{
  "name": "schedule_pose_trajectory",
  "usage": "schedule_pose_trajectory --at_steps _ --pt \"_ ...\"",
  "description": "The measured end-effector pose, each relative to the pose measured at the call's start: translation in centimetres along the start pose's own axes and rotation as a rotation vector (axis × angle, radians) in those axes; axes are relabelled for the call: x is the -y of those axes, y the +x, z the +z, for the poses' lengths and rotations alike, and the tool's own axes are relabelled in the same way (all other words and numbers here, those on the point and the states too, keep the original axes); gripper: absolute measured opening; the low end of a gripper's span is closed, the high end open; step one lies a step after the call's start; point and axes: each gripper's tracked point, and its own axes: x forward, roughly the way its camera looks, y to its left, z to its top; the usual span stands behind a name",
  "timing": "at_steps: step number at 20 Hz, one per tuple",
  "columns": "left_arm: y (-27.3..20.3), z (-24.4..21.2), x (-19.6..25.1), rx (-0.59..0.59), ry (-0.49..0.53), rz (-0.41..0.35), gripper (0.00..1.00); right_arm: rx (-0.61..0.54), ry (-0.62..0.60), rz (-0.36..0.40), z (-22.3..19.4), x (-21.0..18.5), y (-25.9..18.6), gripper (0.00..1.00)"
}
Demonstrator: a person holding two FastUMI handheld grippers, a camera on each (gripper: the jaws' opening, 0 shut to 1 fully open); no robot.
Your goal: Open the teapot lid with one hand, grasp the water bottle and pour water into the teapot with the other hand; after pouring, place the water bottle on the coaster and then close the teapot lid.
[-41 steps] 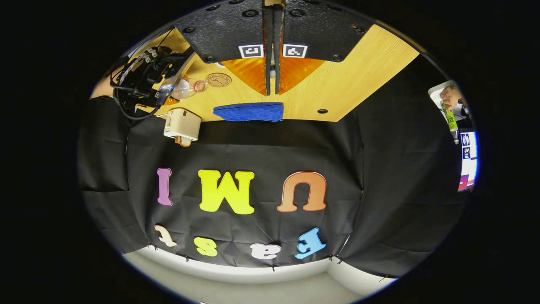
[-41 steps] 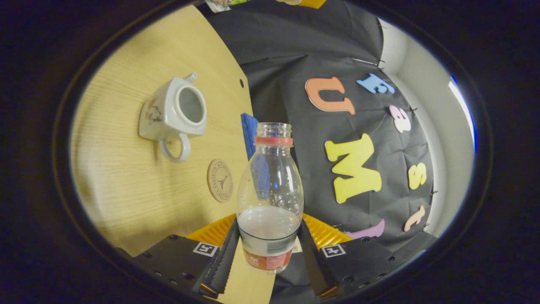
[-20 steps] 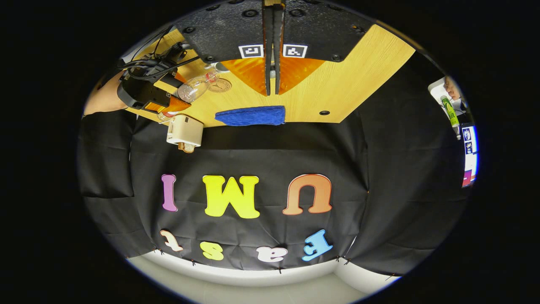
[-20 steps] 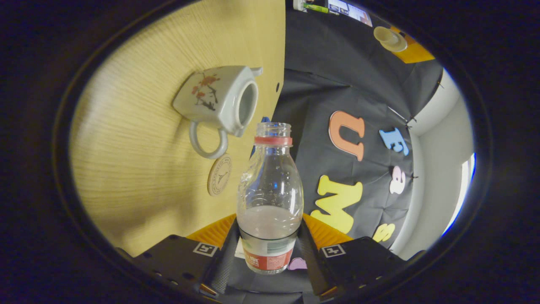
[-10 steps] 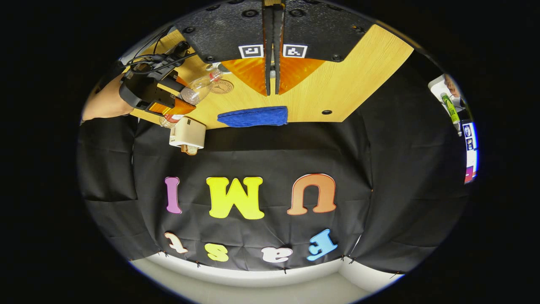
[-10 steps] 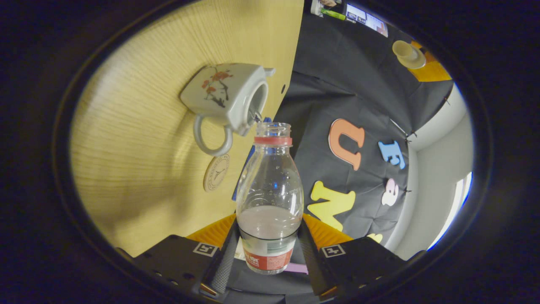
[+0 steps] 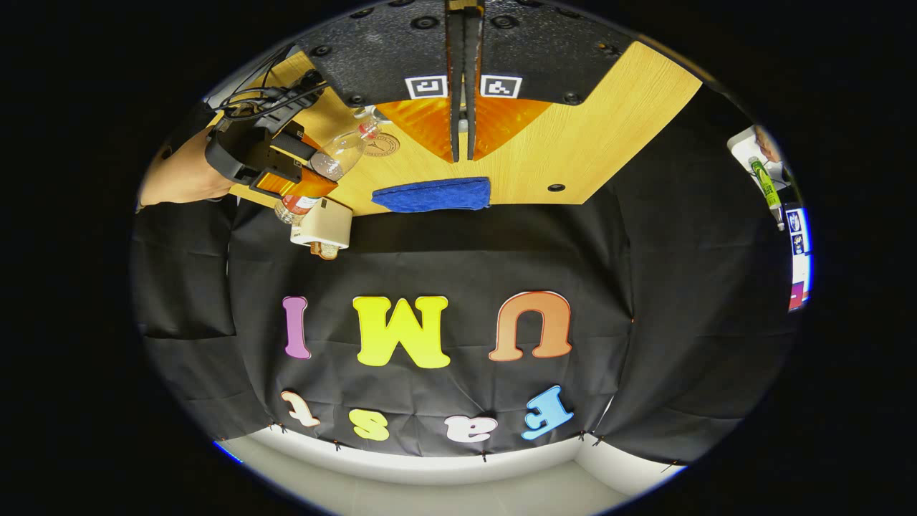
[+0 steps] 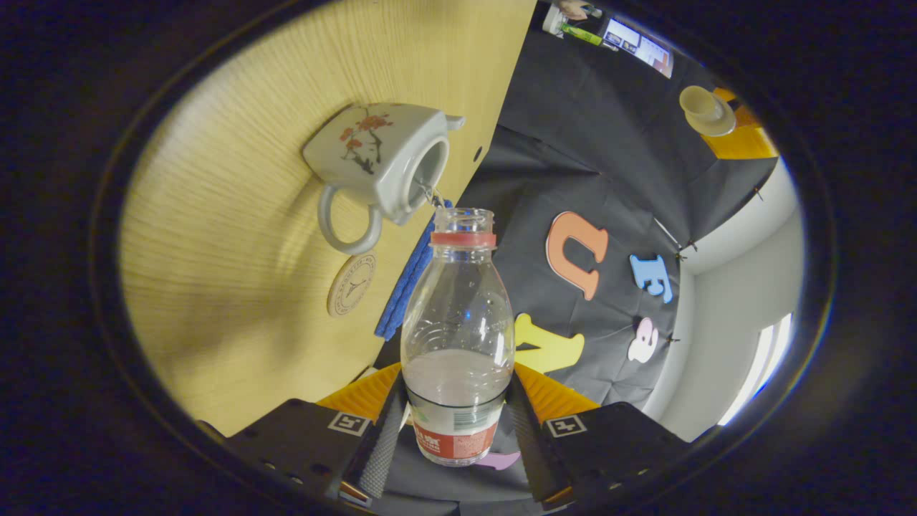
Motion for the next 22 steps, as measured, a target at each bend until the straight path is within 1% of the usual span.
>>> schedule_pose_trajectory --at_steps 4,5,11,12,15,17,19,20,21,22 --pt "0.0 0.0 0.0 -0.001 0.008 0.0 0.03 0.003 -0.034 -0.015 -0.1 0.6 -0.1 0.75" --pt "0.1 -0.1 0.1 -0.002 0.012 0.0 0.03 0.002 -0.039 -0.026 0.0 1.1 0.0 0.74" --pt "-0.2 0.0 0.1 0.003 0.014 0.001 0.03 0.001 -0.09 -0.081 -0.6 3.8 -0.1 0.74" --pt "-0.2 0.1 0.1 0.005 0.016 0.001 0.03 -0.001 -0.097 -0.089 -0.8 4.2 -0.1 0.75" --pt "0.0 0.0 0.2 0.003 0.016 0.001 0.03 -0.004 -0.114 -0.104 -1.1 5.0 0.3 0.74" --pt "-0.3 -0.1 0.1 0.001 0.018 0.001 0.03 -0.004 -0.13 -0.117 -1.0 5.3 0.4 0.75" --pt "-0.1 0.0 -0.2 0.0 0.017 0.003 0.03 0.008 -0.146 -0.122 -0.6 5.3 0.5 0.74" --pt "0.0 -0.1 -0.1 -0.002 0.017 0.005 0.03 0.013 -0.157 -0.127 -0.5 5.4 0.4 0.75" --pt "0.0 -0.1 -0.2 -0.003 0.017 0.007 0.03 0.018 -0.166 -0.129 -0.3 5.4 0.4 0.74" --pt "-0.1 -0.1 -0.2 -0.004 0.018 0.005 0.03 0.021 -0.175 -0.131 -0.1 5.4 0.4 0.75"
